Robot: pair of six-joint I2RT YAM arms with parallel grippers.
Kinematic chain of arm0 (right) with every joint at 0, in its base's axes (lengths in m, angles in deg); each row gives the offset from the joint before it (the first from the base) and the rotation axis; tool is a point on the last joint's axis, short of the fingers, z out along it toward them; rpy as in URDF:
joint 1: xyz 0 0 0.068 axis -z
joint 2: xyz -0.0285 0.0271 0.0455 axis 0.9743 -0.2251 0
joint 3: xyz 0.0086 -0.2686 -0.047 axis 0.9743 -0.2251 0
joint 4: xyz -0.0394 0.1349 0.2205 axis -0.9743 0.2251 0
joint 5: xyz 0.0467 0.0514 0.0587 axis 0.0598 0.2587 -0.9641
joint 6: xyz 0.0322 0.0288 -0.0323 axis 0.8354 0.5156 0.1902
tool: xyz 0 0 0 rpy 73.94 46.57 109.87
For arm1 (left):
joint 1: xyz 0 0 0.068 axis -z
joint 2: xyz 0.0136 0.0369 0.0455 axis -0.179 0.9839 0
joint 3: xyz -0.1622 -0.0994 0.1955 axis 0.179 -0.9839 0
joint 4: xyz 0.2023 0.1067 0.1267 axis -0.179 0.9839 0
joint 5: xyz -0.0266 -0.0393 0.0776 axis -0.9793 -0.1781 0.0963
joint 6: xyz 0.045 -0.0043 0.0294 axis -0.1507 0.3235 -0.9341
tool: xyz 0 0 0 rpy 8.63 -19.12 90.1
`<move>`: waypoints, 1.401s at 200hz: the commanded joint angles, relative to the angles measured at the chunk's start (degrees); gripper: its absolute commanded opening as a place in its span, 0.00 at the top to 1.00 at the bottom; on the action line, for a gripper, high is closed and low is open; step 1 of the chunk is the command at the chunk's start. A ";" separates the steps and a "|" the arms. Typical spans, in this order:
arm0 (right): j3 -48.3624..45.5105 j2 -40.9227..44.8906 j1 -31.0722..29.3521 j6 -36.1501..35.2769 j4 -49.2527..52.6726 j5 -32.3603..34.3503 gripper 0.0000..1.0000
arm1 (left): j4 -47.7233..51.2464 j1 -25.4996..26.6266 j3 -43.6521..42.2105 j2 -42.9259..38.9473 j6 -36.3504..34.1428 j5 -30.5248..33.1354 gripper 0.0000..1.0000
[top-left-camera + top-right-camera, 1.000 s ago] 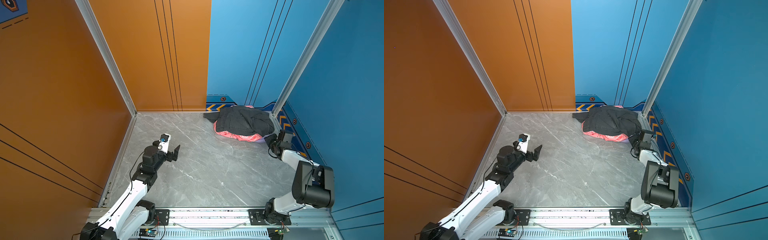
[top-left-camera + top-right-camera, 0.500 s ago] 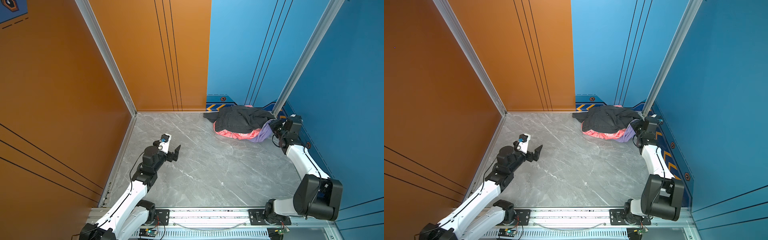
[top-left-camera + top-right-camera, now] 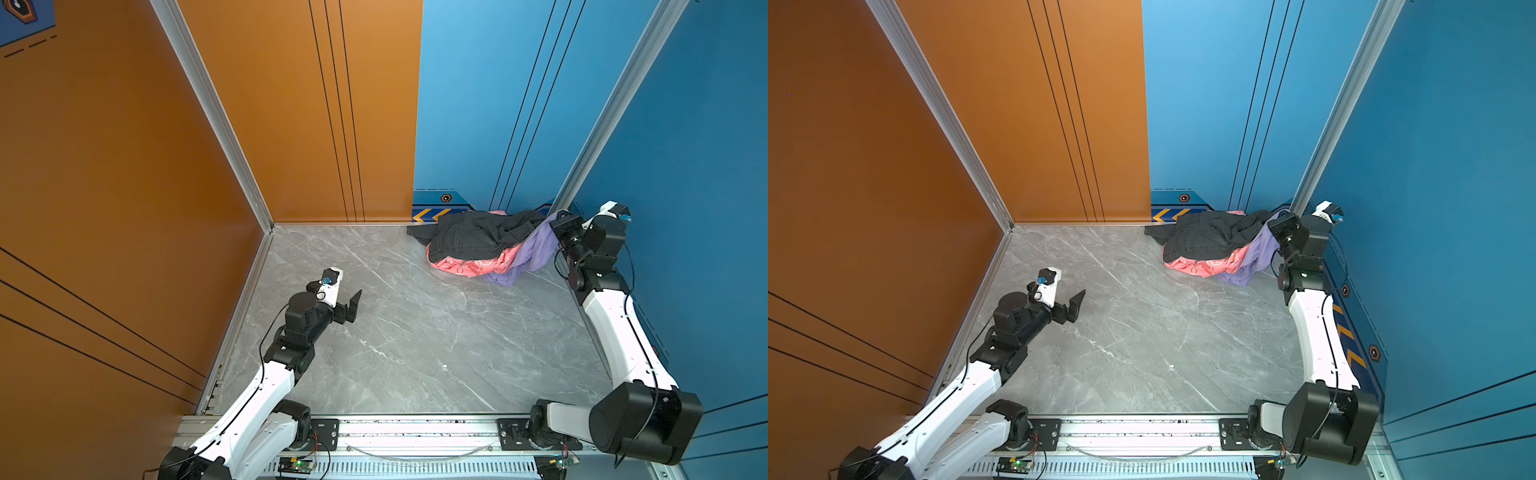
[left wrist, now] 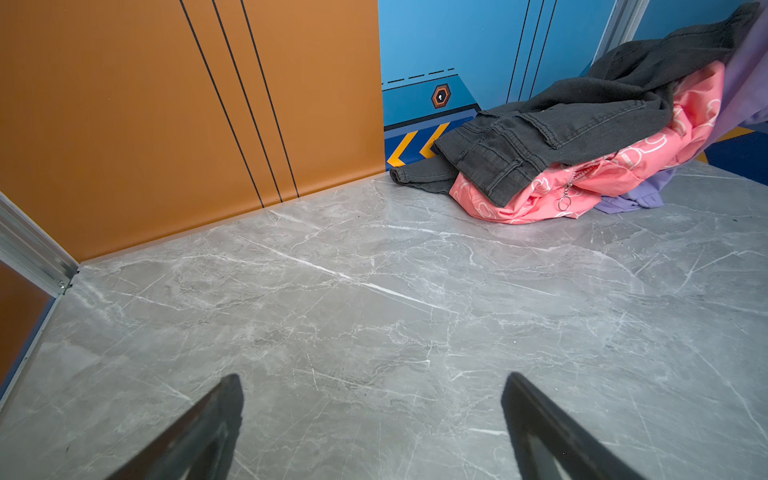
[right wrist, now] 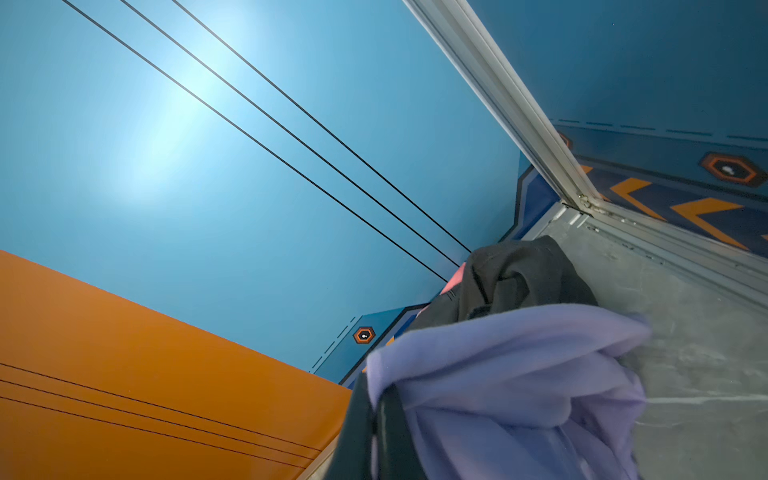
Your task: Pick out a specific cloth from the pile
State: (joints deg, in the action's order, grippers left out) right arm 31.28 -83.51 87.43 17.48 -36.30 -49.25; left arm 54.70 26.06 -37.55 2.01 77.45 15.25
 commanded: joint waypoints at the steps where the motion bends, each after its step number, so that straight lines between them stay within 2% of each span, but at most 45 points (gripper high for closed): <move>1: 5.01 2.61 -0.16 -2.47 -3.82 2.84 1.00 | 0.51 0.56 -0.44 -0.85 -0.94 0.62 0.02; 38: 8.81 2.07 -1.23 -3.21 -3.55 2.23 1.00 | 0.55 0.73 -0.47 -0.90 -0.95 0.73 0.02; 67: 11.90 1.24 -5.42 -7.71 -1.29 0.86 1.00 | 0.52 0.84 -0.53 -0.88 -0.95 0.85 0.02; 91: 15.02 -0.04 -11.25 -14.29 3.19 -0.52 1.00 | 0.49 0.99 -0.57 -0.90 -1.03 0.85 0.02; 138: 17.53 -3.95 -26.36 -28.41 14.20 -0.89 1.00 | 0.53 1.10 -0.61 -0.87 -1.29 0.97 0.02; 157: 17.57 -6.07 -32.66 -36.83 20.51 0.65 0.90 | 0.53 1.19 -0.72 -1.00 -1.38 1.03 0.02; 171: 17.37 -7.41 -36.65 -42.89 25.38 2.79 0.74 | 0.48 1.37 -0.85 -1.09 -1.61 1.19 0.02; 184: 16.78 -8.09 -39.63 -48.03 28.85 5.92 0.53 | 0.50 1.48 -0.84 -1.25 -1.64 1.16 0.02; 207: 14.64 -7.98 -41.96 -52.39 32.72 12.88 0.34 | 0.51 1.65 -0.83 -1.38 -1.95 0.78 0.02; 247: 8.13 -3.06 -39.29 -50.91 33.25 17.60 0.22 | 0.47 1.99 -0.94 -1.56 -2.37 -0.12 0.02; 280: 2.39 -0.30 -32.50 -43.58 33.19 18.82 0.19 | 0.45 2.39 -0.96 -1.59 -2.76 -0.86 0.02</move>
State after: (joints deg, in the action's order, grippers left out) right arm 37.11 -86.29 50.58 -31.22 -4.87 -33.71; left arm 54.68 27.87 -37.61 1.14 75.79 15.57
